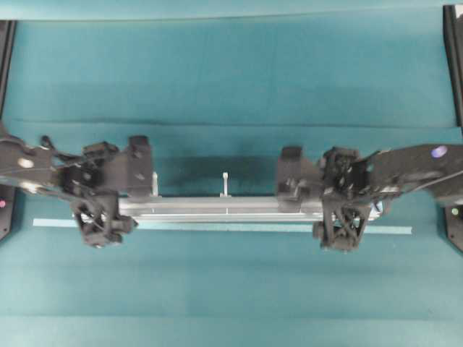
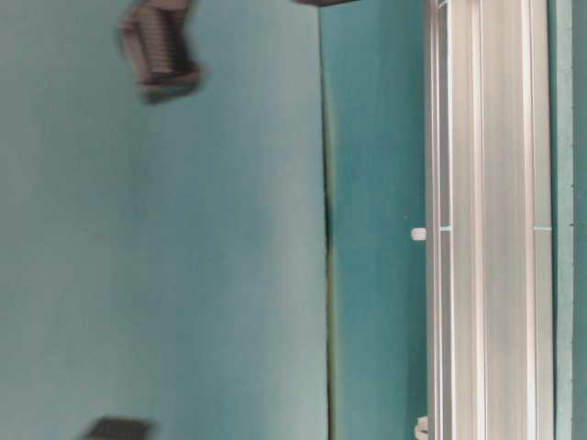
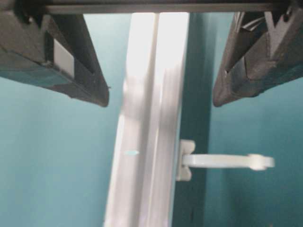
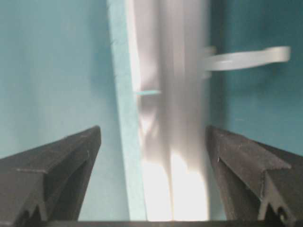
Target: Lift the large metal rail with both hands.
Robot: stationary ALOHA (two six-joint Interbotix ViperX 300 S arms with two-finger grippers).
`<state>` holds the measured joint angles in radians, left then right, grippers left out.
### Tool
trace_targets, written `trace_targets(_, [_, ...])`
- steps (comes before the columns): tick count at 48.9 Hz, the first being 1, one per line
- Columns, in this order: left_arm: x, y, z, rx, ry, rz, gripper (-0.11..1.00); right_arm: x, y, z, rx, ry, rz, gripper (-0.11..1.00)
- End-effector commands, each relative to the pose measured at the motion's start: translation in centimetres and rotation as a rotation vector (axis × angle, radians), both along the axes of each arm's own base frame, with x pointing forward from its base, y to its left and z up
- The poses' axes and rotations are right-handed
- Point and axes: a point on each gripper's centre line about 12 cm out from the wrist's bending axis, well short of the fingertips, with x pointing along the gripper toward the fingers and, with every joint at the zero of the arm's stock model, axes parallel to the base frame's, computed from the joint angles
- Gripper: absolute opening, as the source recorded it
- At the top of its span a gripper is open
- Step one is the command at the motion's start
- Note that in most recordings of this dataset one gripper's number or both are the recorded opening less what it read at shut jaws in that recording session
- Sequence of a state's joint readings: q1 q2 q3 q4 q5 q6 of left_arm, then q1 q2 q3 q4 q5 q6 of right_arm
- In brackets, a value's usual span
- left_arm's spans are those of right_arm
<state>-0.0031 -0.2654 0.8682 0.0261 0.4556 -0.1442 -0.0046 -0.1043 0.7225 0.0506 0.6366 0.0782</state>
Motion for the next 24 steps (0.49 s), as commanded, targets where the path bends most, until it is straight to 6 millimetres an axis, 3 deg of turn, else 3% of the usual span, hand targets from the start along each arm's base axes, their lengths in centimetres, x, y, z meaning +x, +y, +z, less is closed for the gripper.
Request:
trace_targets(1, [-0.1, -0.1, 3.2, -0.002, -0.107, -0.001, 0.95, 0.1, -0.4, 2.3, 0.002, -0.073, -0.028, 0.92])
trace_targets(13, [-2.2, 0.2, 9.0, -0.007, -0.322, 0.015, 0.95, -1.5, -2.3, 8.6, -0.008, -0.301, -0.098, 0.92])
trace_targets(24, [-3.9, 0.1, 12.1, -0.003, -0.448, 0.006, 0.95, -3.5, -3.1, 11.2, -0.024, -0.474, -0.129, 0.92])
